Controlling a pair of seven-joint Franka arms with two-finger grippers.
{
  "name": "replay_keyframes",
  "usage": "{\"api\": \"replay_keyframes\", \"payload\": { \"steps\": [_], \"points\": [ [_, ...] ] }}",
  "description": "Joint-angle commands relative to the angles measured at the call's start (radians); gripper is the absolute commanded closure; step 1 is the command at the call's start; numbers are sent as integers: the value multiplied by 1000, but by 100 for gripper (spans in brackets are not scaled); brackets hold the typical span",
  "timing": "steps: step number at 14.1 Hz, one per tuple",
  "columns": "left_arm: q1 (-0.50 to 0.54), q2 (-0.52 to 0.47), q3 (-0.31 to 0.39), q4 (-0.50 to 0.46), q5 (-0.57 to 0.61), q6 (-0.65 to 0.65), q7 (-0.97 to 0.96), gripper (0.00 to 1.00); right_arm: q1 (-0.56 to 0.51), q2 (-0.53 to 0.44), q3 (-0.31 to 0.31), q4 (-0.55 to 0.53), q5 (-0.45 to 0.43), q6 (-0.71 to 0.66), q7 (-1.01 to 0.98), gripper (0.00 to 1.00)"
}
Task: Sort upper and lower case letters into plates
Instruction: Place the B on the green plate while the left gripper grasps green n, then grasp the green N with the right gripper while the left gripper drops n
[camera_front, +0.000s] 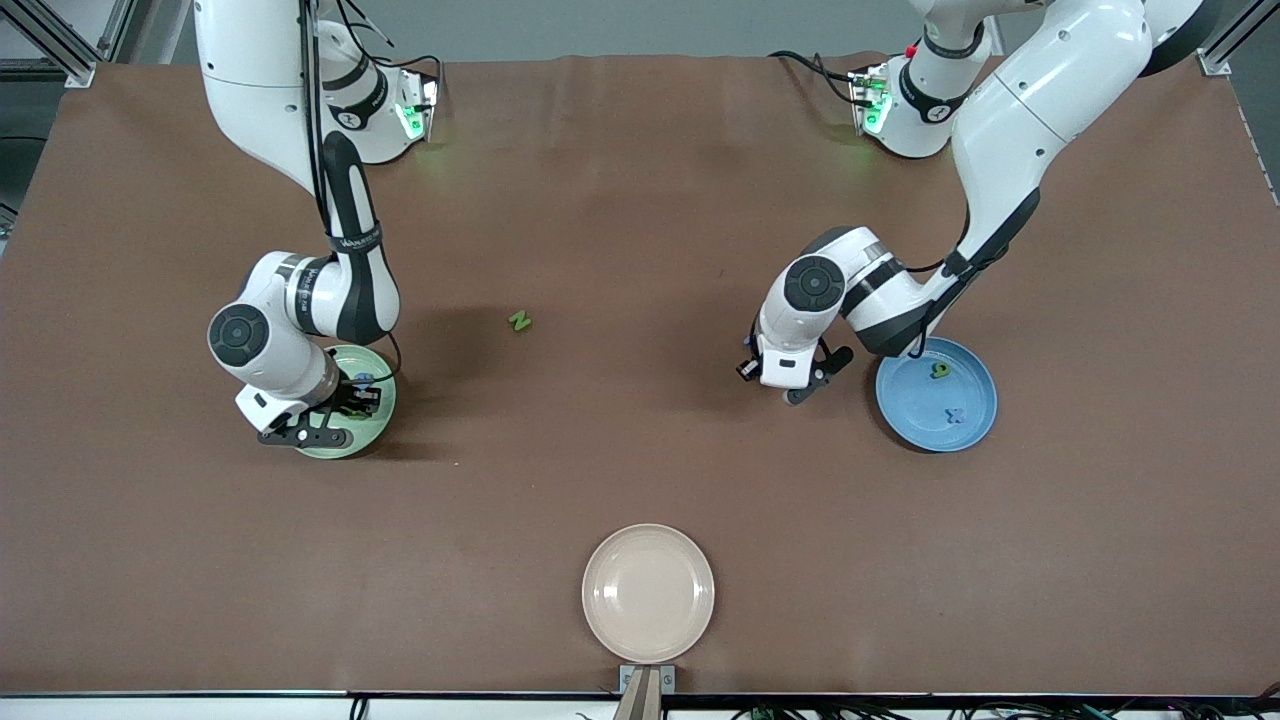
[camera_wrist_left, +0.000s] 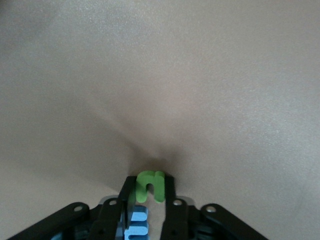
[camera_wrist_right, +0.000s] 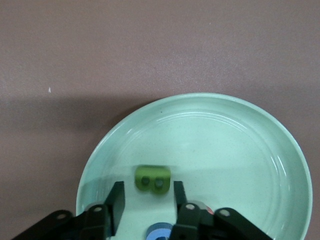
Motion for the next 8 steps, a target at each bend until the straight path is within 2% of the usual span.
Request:
{"api": "replay_keyframes", "payload": {
  "steps": [1,4,6,8],
  "points": [
    [8,-20,5,-4,25,3,-27,86,-17,-34,11,13,23,-47,-7,0],
    [25,-61,3,1,25,-9,-13,90,18,-121,9,3,23,-169,102,0],
    [60,-96,-1,3,25,-14,22,90,107,-174,8,-50,25,-161,218,0],
    [103,-136,-8,0,21,-58,138,90,217,-192,8,-98,25,-111,385,0]
  ]
}}
